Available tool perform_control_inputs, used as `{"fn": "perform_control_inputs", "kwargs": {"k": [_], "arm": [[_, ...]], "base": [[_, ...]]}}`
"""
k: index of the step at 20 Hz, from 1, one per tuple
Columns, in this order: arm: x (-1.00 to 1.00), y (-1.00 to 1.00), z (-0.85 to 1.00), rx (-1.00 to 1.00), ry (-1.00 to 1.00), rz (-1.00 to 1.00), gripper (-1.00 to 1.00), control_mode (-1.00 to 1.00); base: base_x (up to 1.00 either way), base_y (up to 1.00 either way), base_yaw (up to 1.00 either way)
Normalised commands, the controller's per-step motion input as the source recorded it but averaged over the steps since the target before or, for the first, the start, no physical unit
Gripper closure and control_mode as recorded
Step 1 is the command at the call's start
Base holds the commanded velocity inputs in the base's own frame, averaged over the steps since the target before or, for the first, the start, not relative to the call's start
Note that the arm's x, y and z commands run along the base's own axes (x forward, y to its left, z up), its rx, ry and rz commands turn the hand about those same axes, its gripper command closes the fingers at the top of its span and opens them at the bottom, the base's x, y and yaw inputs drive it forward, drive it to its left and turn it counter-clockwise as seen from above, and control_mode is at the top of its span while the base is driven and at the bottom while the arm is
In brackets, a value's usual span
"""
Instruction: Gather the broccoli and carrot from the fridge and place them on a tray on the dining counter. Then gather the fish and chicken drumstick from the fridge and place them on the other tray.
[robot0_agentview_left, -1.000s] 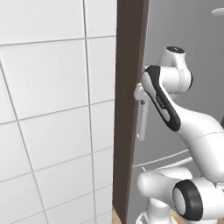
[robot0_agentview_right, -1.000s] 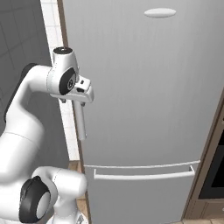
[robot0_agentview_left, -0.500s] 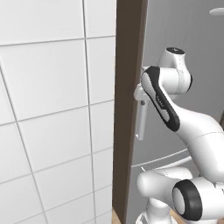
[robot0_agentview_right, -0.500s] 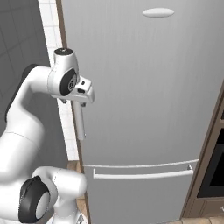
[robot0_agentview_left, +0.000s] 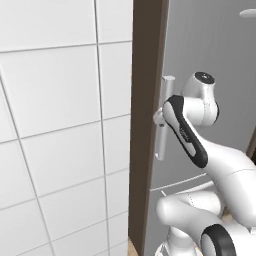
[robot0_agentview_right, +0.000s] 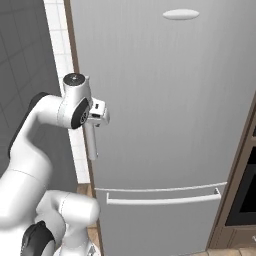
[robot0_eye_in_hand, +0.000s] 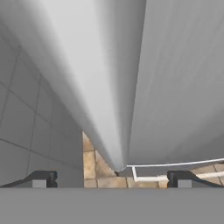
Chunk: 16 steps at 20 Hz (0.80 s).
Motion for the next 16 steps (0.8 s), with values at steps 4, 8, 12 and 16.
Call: {"fn": "perform_control_inputs", "kwargs": {"k": [4,8,12,16], "arm": [[0.28,0.0,-0.12,0.0,-0.03,0.09,-1.0,-1.0],[0.38,0.02,0.0,0.0,0.0,0.05,-1.0,-1.0],[0.38,0.1,-0.01,0.0,0.0,0.0,-1.0,-1.0],[0.38,0.11,-0.03,0.0,0.0,0.0,-1.0,-1.0]], "base": [[0.0,0.0,0.0],[0.0,0.0,0.0],[0.0,0.0,0.0],[0.0,0.0,0.0]]}}
